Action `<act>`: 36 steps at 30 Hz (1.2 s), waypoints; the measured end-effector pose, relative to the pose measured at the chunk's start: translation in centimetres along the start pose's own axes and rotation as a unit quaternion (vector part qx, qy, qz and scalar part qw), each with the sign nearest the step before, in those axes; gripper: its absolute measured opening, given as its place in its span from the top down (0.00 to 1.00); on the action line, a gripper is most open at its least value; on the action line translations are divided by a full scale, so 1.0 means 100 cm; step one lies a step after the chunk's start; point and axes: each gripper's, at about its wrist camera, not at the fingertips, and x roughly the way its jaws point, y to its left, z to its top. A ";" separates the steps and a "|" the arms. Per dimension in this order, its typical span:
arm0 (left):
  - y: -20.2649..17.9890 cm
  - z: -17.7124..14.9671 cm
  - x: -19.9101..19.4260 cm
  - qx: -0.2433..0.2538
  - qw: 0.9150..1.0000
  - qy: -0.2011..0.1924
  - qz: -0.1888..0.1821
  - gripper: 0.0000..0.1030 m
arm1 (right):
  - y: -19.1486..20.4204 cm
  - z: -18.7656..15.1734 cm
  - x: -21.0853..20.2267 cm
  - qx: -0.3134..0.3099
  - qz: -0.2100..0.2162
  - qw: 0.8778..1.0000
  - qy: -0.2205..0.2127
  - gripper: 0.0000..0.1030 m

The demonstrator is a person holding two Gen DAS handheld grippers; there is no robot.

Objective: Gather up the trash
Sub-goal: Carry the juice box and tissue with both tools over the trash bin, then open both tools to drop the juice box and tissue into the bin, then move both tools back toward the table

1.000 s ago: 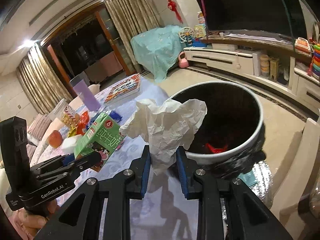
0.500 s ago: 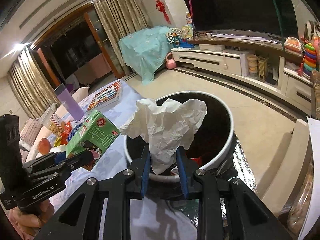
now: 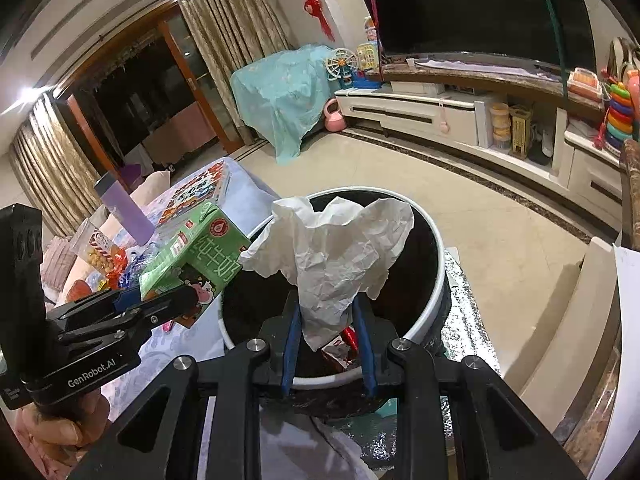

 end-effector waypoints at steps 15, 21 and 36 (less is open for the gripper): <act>-0.004 0.009 0.022 -0.006 1.000 0.022 -0.011 0.67 | -0.009 0.007 0.013 -0.001 -0.006 1.000 0.017 0.71; -0.003 0.006 0.015 -0.003 1.000 0.009 -0.001 0.50 | -0.010 0.007 0.013 0.000 -0.008 1.000 0.017 0.42; 0.045 -0.050 -0.027 -0.062 0.998 -0.008 0.028 0.40 | 0.011 -0.011 -0.014 0.009 0.002 1.000 -0.025 0.12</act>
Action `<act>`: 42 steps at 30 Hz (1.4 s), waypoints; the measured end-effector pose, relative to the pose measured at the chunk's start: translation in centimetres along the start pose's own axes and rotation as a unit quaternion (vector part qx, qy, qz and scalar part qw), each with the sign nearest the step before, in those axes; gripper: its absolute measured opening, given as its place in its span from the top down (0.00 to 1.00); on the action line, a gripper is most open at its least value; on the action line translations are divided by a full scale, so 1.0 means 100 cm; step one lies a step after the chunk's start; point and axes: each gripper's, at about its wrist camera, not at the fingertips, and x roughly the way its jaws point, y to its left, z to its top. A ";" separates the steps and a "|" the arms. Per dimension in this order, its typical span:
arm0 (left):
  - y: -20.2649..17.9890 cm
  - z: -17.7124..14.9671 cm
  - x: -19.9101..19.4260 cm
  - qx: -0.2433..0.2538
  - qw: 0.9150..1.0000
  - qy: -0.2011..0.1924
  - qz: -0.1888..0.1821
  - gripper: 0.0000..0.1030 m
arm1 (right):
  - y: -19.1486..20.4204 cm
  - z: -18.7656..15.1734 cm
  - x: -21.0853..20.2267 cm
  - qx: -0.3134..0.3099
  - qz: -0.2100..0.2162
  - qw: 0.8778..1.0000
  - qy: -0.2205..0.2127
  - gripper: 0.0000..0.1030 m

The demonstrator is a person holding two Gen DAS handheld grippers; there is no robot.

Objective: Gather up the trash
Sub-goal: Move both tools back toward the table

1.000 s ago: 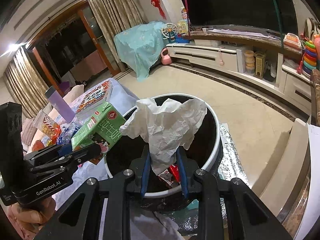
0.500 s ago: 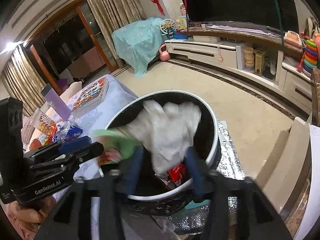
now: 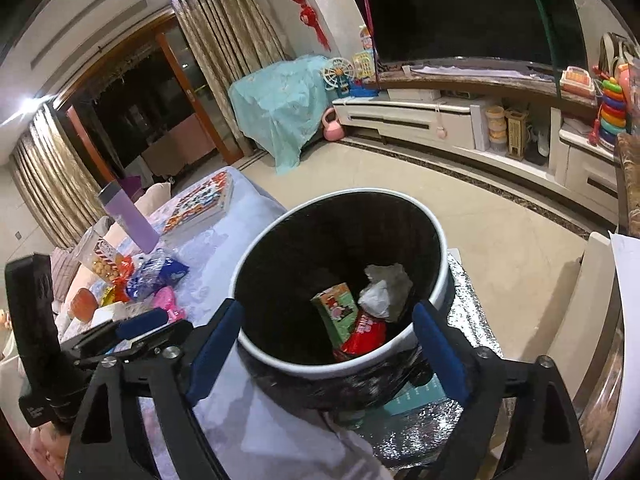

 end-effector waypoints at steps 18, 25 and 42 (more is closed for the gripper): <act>0.099 -0.076 -0.059 -0.109 0.993 0.002 0.046 0.38 | 0.082 -0.042 0.008 -0.023 0.070 0.997 0.011 0.07; 0.127 -0.093 -0.076 -0.130 0.989 -0.001 0.064 0.38 | 0.109 -0.056 0.016 -0.038 0.092 0.995 0.029 0.07; 0.183 -0.118 -0.101 -0.180 0.978 -0.007 0.102 0.37 | 0.157 -0.080 0.039 -0.086 0.116 0.987 0.068 0.07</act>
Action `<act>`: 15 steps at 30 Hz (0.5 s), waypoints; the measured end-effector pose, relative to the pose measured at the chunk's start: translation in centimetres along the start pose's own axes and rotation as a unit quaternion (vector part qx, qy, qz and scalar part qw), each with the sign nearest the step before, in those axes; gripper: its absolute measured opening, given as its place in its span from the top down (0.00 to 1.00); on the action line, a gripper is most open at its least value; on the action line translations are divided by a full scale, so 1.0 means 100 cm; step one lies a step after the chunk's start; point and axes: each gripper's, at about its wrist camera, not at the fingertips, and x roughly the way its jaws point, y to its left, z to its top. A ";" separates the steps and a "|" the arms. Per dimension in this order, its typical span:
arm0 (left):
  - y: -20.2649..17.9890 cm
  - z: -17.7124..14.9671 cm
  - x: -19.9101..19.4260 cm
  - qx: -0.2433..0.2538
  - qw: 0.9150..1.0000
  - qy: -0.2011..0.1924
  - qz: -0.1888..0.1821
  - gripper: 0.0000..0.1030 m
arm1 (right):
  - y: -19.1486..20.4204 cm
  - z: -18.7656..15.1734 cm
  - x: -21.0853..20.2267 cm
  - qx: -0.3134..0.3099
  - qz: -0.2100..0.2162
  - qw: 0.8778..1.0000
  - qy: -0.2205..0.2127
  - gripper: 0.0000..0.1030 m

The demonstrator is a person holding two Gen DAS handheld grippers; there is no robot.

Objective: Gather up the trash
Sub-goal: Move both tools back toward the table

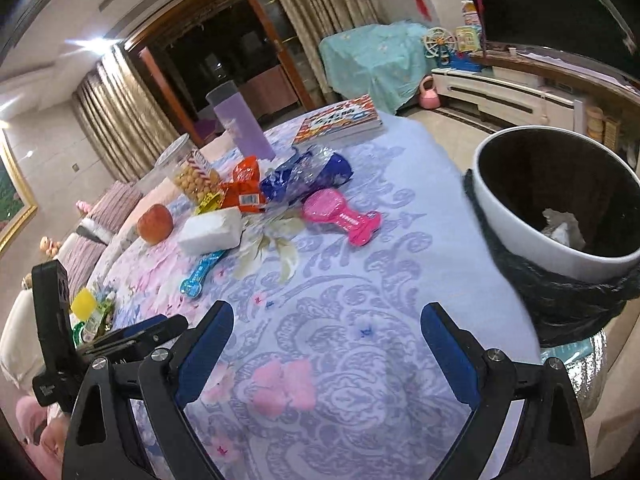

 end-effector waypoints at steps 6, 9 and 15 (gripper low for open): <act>0.015 0.007 0.007 -0.006 1.000 0.005 0.014 0.37 | 0.007 0.004 0.016 -0.017 0.003 1.000 0.009 0.07; 0.018 0.012 0.011 -0.003 1.000 0.006 0.019 0.37 | 0.008 0.007 0.023 -0.024 0.002 1.000 0.012 0.07; 0.019 0.025 0.025 0.003 1.000 0.011 0.026 0.37 | 0.009 0.019 0.038 -0.044 -0.005 0.999 0.014 0.07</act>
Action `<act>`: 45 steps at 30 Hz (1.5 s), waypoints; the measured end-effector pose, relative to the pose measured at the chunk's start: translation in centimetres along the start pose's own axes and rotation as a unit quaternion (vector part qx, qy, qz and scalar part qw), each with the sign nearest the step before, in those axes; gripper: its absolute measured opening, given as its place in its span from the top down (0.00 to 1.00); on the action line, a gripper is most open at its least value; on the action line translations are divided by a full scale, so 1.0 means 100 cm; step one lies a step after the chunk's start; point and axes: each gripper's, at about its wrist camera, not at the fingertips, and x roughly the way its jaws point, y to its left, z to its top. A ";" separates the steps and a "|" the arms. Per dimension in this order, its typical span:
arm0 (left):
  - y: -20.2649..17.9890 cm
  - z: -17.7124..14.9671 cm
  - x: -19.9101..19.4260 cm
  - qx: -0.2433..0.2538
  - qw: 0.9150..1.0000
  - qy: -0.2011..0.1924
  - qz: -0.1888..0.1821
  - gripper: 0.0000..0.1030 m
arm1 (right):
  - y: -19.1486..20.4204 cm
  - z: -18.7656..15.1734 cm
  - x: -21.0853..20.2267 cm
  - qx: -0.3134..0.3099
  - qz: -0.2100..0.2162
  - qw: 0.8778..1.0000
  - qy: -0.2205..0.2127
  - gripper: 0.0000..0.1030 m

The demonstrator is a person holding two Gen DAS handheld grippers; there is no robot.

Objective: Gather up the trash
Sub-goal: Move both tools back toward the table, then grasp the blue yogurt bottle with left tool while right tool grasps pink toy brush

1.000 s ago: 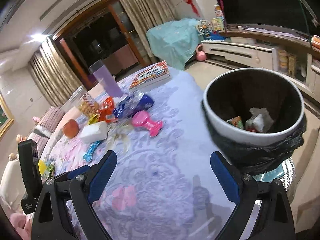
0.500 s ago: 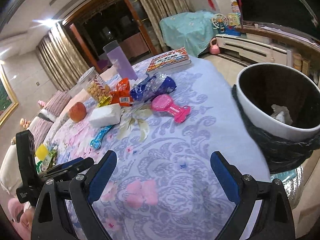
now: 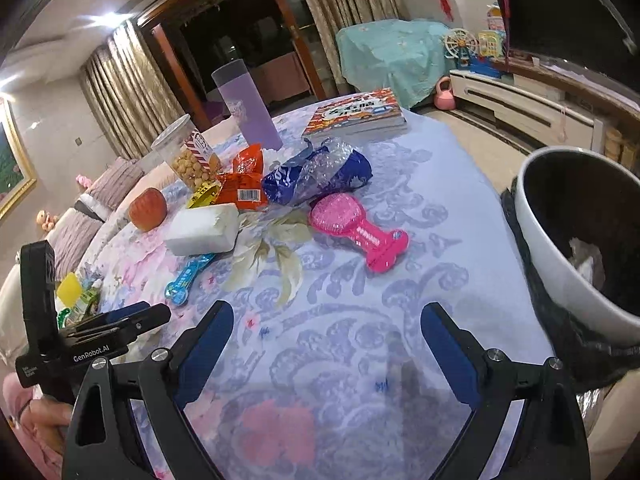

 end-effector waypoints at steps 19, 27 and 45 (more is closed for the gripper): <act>-0.015 0.026 0.040 0.045 0.999 0.015 -0.001 0.44 | -0.006 0.046 0.079 -0.094 -0.031 0.993 0.062 0.17; -0.024 0.022 0.038 0.073 0.997 0.011 -0.001 0.81 | -0.002 0.038 0.081 -0.102 -0.041 0.991 0.078 0.78; -0.010 -0.006 -0.013 0.041 0.999 -0.015 -0.014 0.81 | 0.013 -0.002 0.023 -0.055 0.012 0.997 0.057 0.79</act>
